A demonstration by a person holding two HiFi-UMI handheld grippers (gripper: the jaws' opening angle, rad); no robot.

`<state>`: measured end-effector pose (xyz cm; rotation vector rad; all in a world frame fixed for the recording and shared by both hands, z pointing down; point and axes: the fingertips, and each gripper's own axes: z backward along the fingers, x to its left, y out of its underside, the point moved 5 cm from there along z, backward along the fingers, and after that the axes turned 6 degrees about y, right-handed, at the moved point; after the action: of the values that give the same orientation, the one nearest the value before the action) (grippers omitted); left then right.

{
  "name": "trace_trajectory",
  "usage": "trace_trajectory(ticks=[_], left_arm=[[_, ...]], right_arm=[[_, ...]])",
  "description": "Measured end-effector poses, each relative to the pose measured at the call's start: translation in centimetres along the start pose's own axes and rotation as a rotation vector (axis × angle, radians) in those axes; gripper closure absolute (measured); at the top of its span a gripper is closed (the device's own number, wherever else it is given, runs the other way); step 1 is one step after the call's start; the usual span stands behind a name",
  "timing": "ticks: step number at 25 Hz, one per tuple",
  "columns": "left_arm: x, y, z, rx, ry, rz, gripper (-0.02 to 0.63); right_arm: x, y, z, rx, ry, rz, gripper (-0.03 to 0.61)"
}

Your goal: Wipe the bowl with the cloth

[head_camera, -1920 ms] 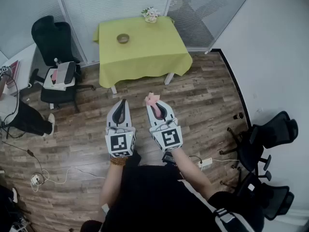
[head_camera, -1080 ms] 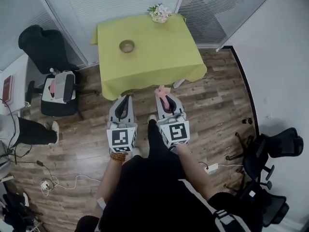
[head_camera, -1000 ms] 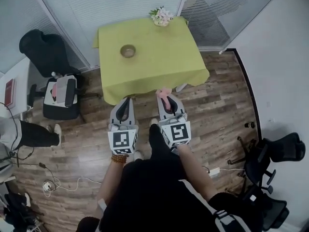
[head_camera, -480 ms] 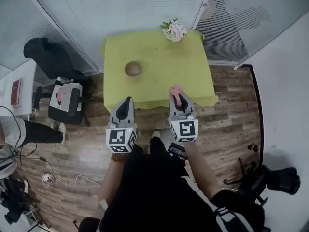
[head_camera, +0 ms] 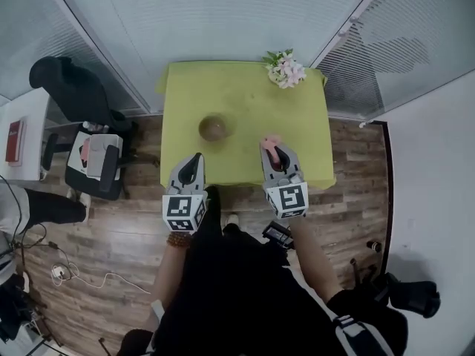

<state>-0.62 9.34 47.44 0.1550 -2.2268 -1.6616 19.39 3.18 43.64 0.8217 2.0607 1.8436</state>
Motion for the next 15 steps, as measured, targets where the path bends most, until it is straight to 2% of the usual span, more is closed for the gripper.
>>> trace_trajectory(ticks=[4,7,11,15], left_arm=[[4.8,0.1,-3.3,0.049,0.036,-0.028,0.612],[8.0,0.6,-6.2,0.088,0.071,-0.026,0.611],[11.9,1.5,-9.5,0.146,0.104,-0.005,0.611],[13.1,3.5,-12.2,0.237,0.124,0.022,0.611]], right_arm=[[1.6,-1.9,-5.5,0.000,-0.144,0.136,0.565],[2.1,-1.3,-9.7,0.032,-0.235,0.236,0.563],[3.3,1.3,-15.5,0.090,-0.326,0.301,0.563],[4.0,4.7,-19.6,0.151,-0.388,0.378,0.560]])
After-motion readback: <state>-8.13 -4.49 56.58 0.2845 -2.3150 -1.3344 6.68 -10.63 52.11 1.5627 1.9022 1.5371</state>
